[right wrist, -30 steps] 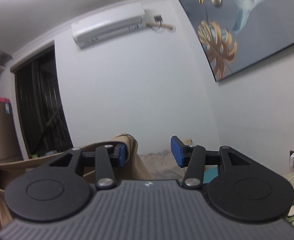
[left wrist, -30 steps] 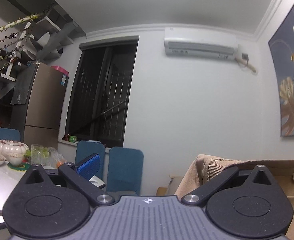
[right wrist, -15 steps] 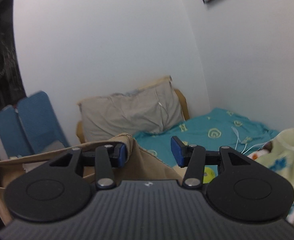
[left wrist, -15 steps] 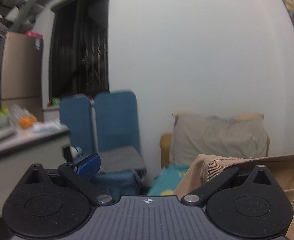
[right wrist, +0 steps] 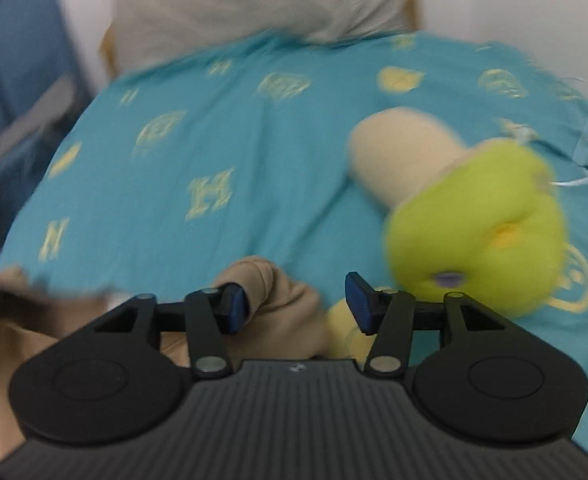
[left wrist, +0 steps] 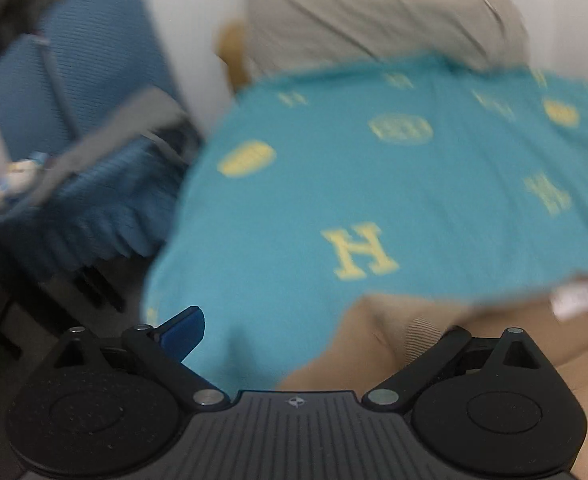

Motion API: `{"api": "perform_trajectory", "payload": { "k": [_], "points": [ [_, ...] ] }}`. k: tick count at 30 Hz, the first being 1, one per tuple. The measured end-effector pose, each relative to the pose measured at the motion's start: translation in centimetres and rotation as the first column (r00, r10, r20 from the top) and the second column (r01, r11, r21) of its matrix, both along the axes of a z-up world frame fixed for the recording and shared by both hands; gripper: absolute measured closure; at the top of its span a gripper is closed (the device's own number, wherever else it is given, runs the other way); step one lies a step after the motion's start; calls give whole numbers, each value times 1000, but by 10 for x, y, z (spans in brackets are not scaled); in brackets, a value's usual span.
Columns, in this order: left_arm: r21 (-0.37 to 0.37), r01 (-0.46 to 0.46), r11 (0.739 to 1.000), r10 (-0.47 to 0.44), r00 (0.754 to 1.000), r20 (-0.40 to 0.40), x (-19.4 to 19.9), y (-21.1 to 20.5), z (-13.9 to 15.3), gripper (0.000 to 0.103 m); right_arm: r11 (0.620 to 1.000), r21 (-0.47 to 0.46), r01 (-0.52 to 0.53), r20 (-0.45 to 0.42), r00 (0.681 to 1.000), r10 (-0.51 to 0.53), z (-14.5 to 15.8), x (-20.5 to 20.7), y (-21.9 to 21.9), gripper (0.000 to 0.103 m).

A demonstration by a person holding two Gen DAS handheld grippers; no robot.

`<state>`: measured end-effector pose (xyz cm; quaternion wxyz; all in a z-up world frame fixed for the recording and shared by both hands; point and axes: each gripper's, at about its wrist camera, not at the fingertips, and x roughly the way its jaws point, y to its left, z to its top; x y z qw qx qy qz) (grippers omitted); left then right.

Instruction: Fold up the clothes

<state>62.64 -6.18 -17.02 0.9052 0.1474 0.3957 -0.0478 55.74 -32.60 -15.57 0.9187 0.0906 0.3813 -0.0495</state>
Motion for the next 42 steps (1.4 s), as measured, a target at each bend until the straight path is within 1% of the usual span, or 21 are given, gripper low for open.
{"api": "perform_trajectory", "payload": {
  "k": [1, 2, 3, 4, 6, 10, 13, 18, 21, 22, 25, 28, 31, 32, 33, 34, 35, 37, 40, 41, 42],
  "points": [
    [-11, 15, 1000, -15, 999, -36, 2, -2, 3, 3, 999, 5, -38, 7, 999, 38, 3, 1, 4, 47],
    [-25, 28, 999, -30, 997, -70, 3, -3, 6, 3, 997, 44, -64, 19, 998, 63, 8, 1, 5, 32],
    [-62, 33, 998, -39, 995, -92, 3, 0, 11, 2, 992, 102, -77, 30, 997, 74, 12, 0, 6, 24],
    [-97, 37, 995, -48, 993, -108, 3, 3, 17, 2, 983, 160, -91, 43, 995, 85, 17, -1, 7, 19],
    [-148, 39, 988, -51, 996, -77, -9, 13, 34, 2, 975, 206, -88, 77, 994, 74, 30, -11, 12, 19],
    [-235, 39, 971, -41, 999, -5, -52, 37, 68, 0, 985, 158, -62, 159, 987, 37, 62, -50, 28, 19],
    [-297, 33, 954, -18, 998, 54, -99, 52, 92, 0, 991, 116, -68, 205, 978, 43, 85, -106, 47, 19],
    [-353, 19, 935, 26, 992, 124, -194, 83, 131, 0, 992, 98, -73, 266, 963, 45, 123, -218, 76, 19],
    [-388, 14, 921, 53, 986, 161, -251, 104, 154, 0, 988, 149, -51, 289, 957, 6, 143, -282, 83, 19],
    [-416, 0, 909, 73, 985, 159, -273, 112, 157, 0, 984, 173, -41, 292, 956, -12, 148, -302, 85, 19],
    [-507, -56, 860, 143, 981, 134, -329, 132, 170, 0, 964, 267, -13, 289, 955, -67, 158, -356, 84, 19],
    [-567, -137, 812, 220, 972, 80, -338, 154, 163, 4, 942, 335, 1, 285, 953, -103, 159, -395, 79, 22],
    [-620, -216, 754, 291, 956, 22, -347, 175, 156, 5, 930, 368, 11, 286, 950, -124, 155, -417, 74, 32],
    [-636, -242, 733, 314, 949, 1, -350, 182, 154, 6, 927, 374, 15, 285, 950, -131, 151, -419, 71, 46],
    [-651, -267, 711, 335, 942, -20, -352, 189, 151, 7, 926, 376, 22, 279, 951, -135, 147, -417, 69, 54],
    [-664, -289, 689, 352, 935, -42, -347, 194, 144, 9, 925, 378, 32, 267, 953, -142, 142, -413, 67, 71],
    [-678, -312, 665, 368, 928, -66, -336, 198, 133, 10, 923, 382, 43, 255, 955, -150, 137, -407, 64, 81],
    [-698, -361, 618, 403, 908, -113, -318, 204, 112, 13, 915, 400, 60, 240, 956, -167, 127, -399, 58, 82],
    [-767, -405, 498, 425, 885, -191, -280, 212, 72, 22, 899, 431, 78, 214, 959, -186, 115, -385, 49, 82],
    [-776, -423, 468, 435, 874, -214, -267, 213, 61, 24, 893, 443, 78, 212, 959, -189, 113, -380, 48, 82],
    [-776, -437, 454, 452, 864, -222, -254, 213, 52, 24, 888, 453, 80, 211, 958, -194, 110, -375, 46, 82]
  ]
}}
